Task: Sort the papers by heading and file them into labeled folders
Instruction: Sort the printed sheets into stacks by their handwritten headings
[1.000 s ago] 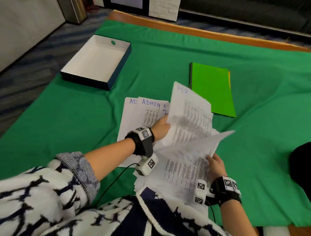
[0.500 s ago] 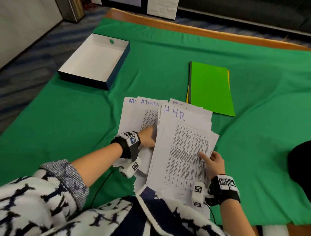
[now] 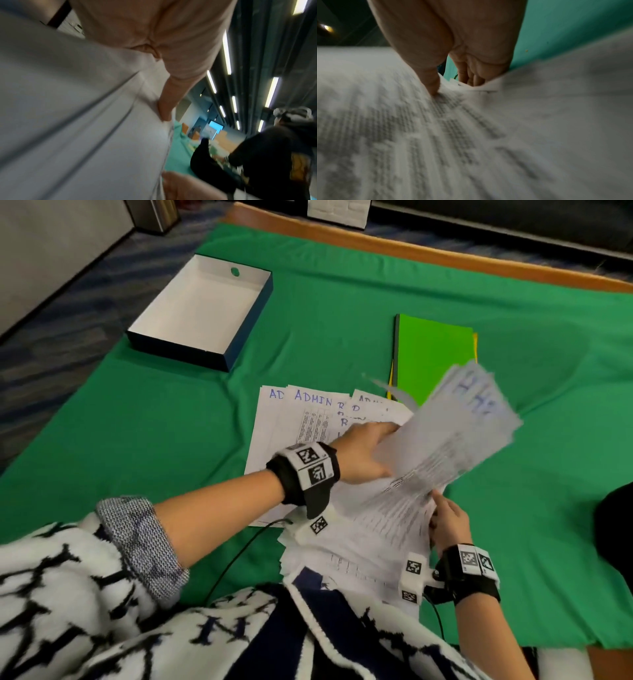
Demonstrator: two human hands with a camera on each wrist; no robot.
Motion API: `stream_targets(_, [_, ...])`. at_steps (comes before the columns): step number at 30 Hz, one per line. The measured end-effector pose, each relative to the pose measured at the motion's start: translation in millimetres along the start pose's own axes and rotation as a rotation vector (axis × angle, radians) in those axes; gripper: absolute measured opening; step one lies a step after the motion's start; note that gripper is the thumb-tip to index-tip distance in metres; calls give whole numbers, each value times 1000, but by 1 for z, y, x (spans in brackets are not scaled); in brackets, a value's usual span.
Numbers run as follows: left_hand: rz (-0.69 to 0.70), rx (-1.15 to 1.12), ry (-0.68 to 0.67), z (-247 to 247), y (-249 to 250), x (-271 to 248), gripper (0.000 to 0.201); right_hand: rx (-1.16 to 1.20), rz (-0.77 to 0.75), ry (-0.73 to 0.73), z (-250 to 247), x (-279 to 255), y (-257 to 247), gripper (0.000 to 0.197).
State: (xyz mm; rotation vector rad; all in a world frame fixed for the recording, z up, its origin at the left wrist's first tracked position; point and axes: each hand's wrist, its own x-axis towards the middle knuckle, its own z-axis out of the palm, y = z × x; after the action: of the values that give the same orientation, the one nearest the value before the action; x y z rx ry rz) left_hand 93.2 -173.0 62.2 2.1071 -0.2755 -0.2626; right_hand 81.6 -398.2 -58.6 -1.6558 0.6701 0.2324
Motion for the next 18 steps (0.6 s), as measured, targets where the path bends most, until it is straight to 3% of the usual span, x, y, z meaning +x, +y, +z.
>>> stream_targets(3, [39, -103, -37, -19, 10, 5, 30, 112, 51, -52, -8, 3, 0, 64])
stream_targets(6, [33, -268, -24, -27, 1, 5, 35, 145, 23, -107, -12, 0, -4, 94])
stream_targets(7, [-10, -311, -6, -25, -5, 5, 37, 144, 10, -134, -12, -4, -7, 96])
stream_targets(11, [-168, -271, 37, -4, -28, 1, 47, 109, -59, -226, -10, -8, -8, 71])
stream_targets(18, [-148, -322, -14, 9, -29, -4, 44, 134, -154, -221, -8, -10, -9, 82])
